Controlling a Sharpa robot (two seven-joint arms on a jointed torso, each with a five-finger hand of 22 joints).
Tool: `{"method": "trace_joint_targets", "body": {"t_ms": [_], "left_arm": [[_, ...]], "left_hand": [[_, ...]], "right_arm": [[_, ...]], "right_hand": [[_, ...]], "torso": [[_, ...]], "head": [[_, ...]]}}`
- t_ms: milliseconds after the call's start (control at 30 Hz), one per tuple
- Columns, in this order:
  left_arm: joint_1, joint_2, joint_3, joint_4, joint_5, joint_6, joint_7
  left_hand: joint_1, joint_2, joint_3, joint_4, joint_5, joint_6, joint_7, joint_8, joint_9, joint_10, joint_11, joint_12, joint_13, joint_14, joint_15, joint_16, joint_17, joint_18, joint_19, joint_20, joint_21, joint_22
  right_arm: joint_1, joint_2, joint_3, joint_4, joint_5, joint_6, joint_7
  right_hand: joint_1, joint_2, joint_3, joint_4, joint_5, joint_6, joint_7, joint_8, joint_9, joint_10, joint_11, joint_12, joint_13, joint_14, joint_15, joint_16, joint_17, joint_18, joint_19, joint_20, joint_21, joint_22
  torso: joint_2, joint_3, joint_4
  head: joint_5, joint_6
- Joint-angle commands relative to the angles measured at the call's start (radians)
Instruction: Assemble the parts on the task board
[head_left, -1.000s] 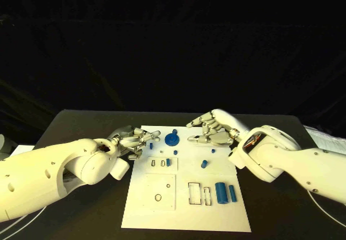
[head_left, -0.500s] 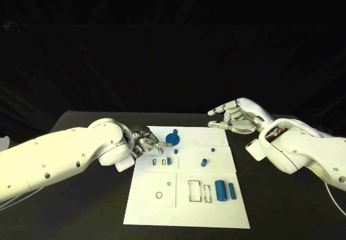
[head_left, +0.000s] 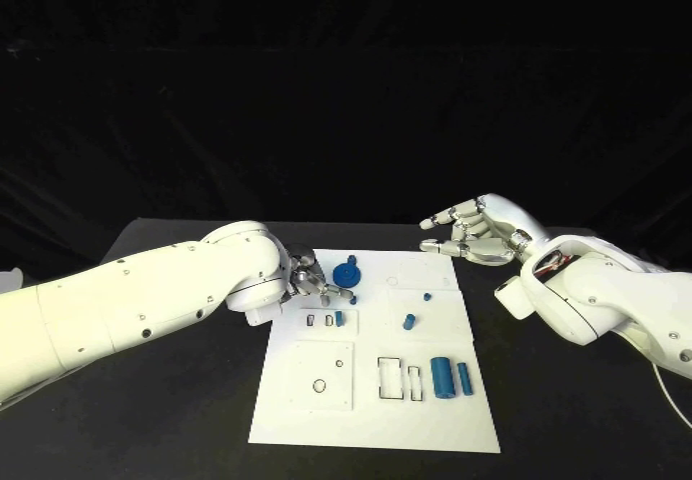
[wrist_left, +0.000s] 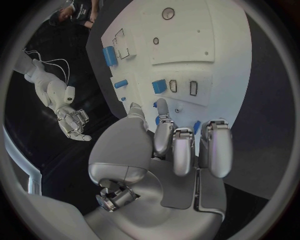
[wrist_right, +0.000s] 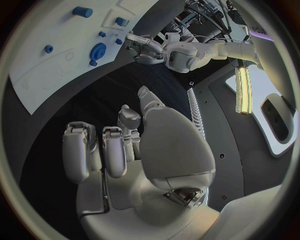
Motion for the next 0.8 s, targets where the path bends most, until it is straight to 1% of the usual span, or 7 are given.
{"method": "trace_joint_targets", "body": {"t_ms": [33,67,233,333,433,633,800], "left_arm": [[0.004,0.020,0.000,-0.019,-0.051,0.091,-0.061],[0.004,0.027,0.000,-0.025,-0.052,0.100,-0.062],[0.004,0.050,-0.001,-0.046,-0.054,0.127,-0.064],[0.003,0.062,-0.003,-0.058,-0.054,0.137,-0.065],[0.003,0.072,-0.005,-0.069,-0.055,0.144,-0.065],[0.002,0.083,-0.007,-0.081,-0.055,0.151,-0.066],[0.001,0.086,-0.008,-0.084,-0.055,0.159,-0.066]], "left_hand": [[-0.010,0.002,-0.008,0.000,-0.005,-0.008,-0.002,0.004,0.002,-0.002,0.003,-0.006,0.000,0.105,-0.006,0.003,0.263,-0.015,0.041,-0.009,0.008,0.115],[-0.010,0.002,-0.010,0.000,-0.005,-0.009,-0.002,0.004,0.003,-0.002,0.002,-0.006,0.000,0.105,-0.006,0.003,0.263,-0.016,0.042,-0.009,0.010,0.118],[-0.011,0.002,-0.010,0.000,-0.005,-0.009,-0.002,0.004,0.003,-0.002,0.002,-0.006,0.000,0.105,-0.006,0.003,0.263,-0.016,0.042,-0.009,0.010,0.118],[-0.011,0.002,-0.010,0.000,-0.005,-0.009,-0.002,0.004,0.003,-0.002,0.002,-0.006,0.001,0.105,-0.007,0.003,0.263,-0.016,0.043,-0.009,0.011,0.121],[-0.011,0.003,-0.010,0.000,-0.005,-0.009,-0.002,0.004,0.003,-0.001,0.002,-0.005,0.002,0.105,-0.007,0.003,0.263,-0.016,0.044,-0.009,0.012,0.122],[-0.006,0.011,-0.009,-0.002,-0.004,-0.010,-0.002,0.006,0.008,-0.001,0.002,-0.005,0.002,0.105,-0.007,0.003,0.263,-0.016,0.044,-0.010,0.012,0.122],[0.006,0.021,-0.006,-0.004,-0.003,-0.011,-0.003,0.007,0.013,-0.001,0.002,-0.005,0.003,0.105,-0.007,0.003,0.263,-0.017,0.045,-0.010,0.013,0.124]], "right_arm": [[-0.001,0.003,0.000,-0.002,-0.006,0.009,-0.011],[-0.001,0.004,-0.001,-0.003,-0.006,0.009,-0.012],[-0.002,0.007,-0.001,-0.005,-0.007,0.010,-0.014],[-0.003,0.009,-0.001,-0.007,-0.008,0.010,-0.014],[-0.003,0.012,-0.001,-0.009,-0.008,0.011,-0.015],[-0.004,0.014,-0.002,-0.010,-0.009,0.011,-0.016],[-0.005,0.014,-0.002,-0.011,-0.009,0.011,-0.017]], "right_hand": [[0.002,0.008,-0.005,0.000,0.008,0.005,-0.002,0.004,0.001,0.002,-0.003,-0.005,-0.002,0.079,0.005,-0.004,0.155,0.013,-0.004,-0.002,-0.007,-0.002],[0.002,0.008,-0.005,0.000,0.008,0.005,-0.002,0.004,0.001,0.002,-0.003,-0.005,-0.002,0.079,0.005,-0.004,0.155,0.013,-0.004,-0.002,-0.007,-0.002],[0.002,0.008,-0.006,0.000,0.011,0.005,-0.002,0.003,0.001,0.000,-0.003,-0.009,-0.004,0.079,0.005,-0.005,0.153,0.013,-0.005,-0.002,-0.008,-0.004],[0.002,0.008,-0.008,0.000,0.016,0.005,-0.002,0.003,0.001,-0.001,-0.003,-0.011,-0.007,0.078,0.005,-0.007,0.152,0.014,-0.006,-0.002,-0.010,-0.006],[0.002,0.008,-0.008,0.000,0.016,0.005,-0.002,0.003,0.001,-0.001,-0.003,-0.011,-0.007,0.078,0.005,-0.007,0.152,0.014,-0.006,-0.002,-0.010,-0.006],[0.001,0.010,-0.011,0.003,0.023,0.004,-0.002,0.002,0.001,-0.003,-0.003,-0.016,-0.012,0.077,0.005,-0.010,0.147,0.015,-0.008,-0.002,-0.012,-0.010],[0.001,0.010,-0.011,0.003,0.023,0.004,-0.002,0.002,0.001,-0.003,-0.003,-0.016,-0.012,0.077,0.005,-0.010,0.147,0.015,-0.008,-0.002,-0.012,-0.010]], "torso": [[0.002,-0.0016,-0.0017],[0.001,-0.0016,-0.0024],[0.002,-0.0019,-0.0005],[0.001,-0.0015,-0.0008],[0.002,-0.0016,-0.0008],[0.002,-0.0019,-0.0006],[0.001,-0.0010,-0.0011]], "head": [[0.003,-0.003],[0.004,-0.003],[0.003,-0.007],[0.004,-0.010],[0.004,-0.010],[0.002,-0.013],[0.004,-0.014]]}}
